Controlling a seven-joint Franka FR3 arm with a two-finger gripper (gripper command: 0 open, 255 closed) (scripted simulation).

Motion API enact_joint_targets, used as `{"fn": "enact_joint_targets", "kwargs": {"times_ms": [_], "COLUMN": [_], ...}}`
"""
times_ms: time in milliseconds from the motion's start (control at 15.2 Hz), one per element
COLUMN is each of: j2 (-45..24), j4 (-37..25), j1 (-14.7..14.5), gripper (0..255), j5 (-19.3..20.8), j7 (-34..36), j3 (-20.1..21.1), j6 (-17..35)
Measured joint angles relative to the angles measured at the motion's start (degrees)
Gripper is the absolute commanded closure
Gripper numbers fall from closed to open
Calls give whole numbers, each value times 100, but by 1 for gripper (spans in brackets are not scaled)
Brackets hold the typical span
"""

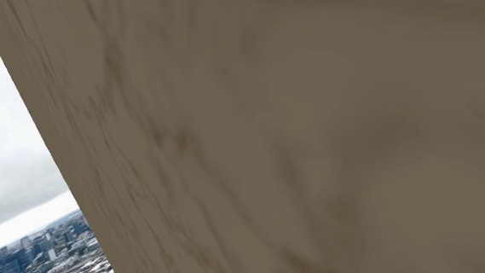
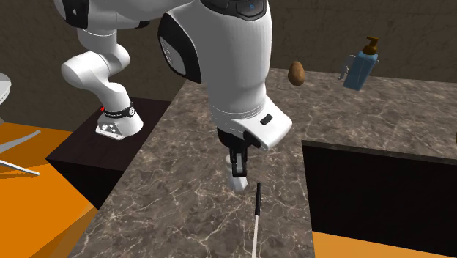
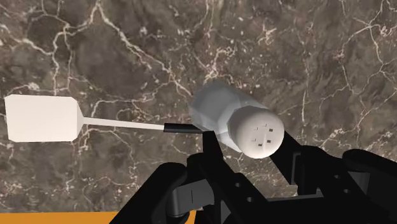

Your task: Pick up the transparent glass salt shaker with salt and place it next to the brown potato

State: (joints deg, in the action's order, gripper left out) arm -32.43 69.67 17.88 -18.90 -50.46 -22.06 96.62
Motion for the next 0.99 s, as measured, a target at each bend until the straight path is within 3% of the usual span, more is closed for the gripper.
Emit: {"fn": "enact_joint_targets", "kwargs": {"times_ms": [990], "j2": [-328], "j4": [-1702], "j1": [319], "gripper": [255], "j5": [-72], "j7": [229], "j3": [36], "j6": [-1328]}}
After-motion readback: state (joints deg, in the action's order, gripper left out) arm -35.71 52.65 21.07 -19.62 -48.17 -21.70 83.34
